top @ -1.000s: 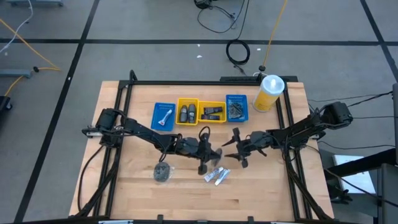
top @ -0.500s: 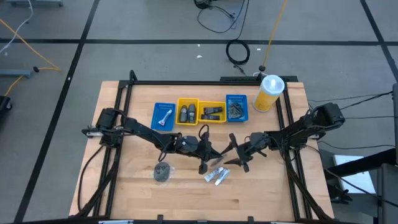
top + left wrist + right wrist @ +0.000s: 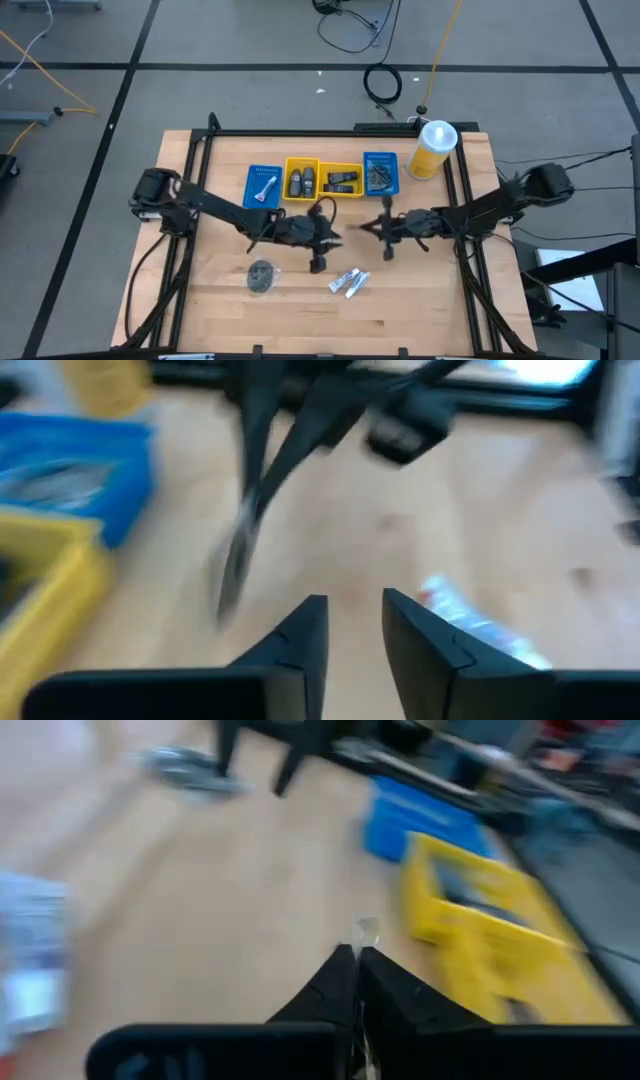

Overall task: Pick & Place Travel size toiletries
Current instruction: Put the hairbrush into the right blue basket

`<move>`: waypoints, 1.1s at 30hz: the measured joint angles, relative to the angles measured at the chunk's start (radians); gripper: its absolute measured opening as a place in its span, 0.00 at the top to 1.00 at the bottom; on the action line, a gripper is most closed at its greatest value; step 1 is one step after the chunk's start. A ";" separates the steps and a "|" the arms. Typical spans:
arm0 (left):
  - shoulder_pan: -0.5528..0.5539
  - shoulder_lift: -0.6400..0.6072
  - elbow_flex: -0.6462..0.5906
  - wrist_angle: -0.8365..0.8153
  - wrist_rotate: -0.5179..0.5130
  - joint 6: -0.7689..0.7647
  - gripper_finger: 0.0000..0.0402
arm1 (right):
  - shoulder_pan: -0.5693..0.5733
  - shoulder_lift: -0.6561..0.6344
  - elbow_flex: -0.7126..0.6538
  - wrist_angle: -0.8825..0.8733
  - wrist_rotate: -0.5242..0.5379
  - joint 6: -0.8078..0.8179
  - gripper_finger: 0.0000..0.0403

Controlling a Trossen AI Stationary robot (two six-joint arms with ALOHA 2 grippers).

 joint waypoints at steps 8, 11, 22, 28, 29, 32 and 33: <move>-0.112 -0.040 -0.043 -0.116 -0.337 -0.021 0.72 | -0.055 -0.302 0.001 -0.169 0.494 -0.026 0.99; -0.140 -0.038 -0.105 -0.052 -0.384 -0.057 0.73 | -0.120 -0.403 0.002 -0.208 0.543 -0.009 0.99; -0.153 -0.037 -0.284 0.287 -0.393 -0.096 0.74 | -0.356 -0.328 -0.039 -0.182 0.435 0.450 1.00; -0.160 -0.038 -0.282 0.289 -0.392 -0.101 0.74 | -0.355 -0.147 -0.123 0.202 0.510 0.552 1.00; -0.163 -0.038 -0.282 0.290 -0.392 -0.101 0.74 | -0.352 -0.113 -0.134 0.256 0.540 0.574 1.00; -0.170 -0.038 -0.282 0.293 -0.392 -0.100 0.74 | -0.349 -0.012 -0.154 0.399 0.597 0.649 1.00; -0.173 -0.038 -0.282 0.293 -0.392 -0.100 0.74 | -0.349 0.018 -0.154 0.437 0.597 0.665 1.00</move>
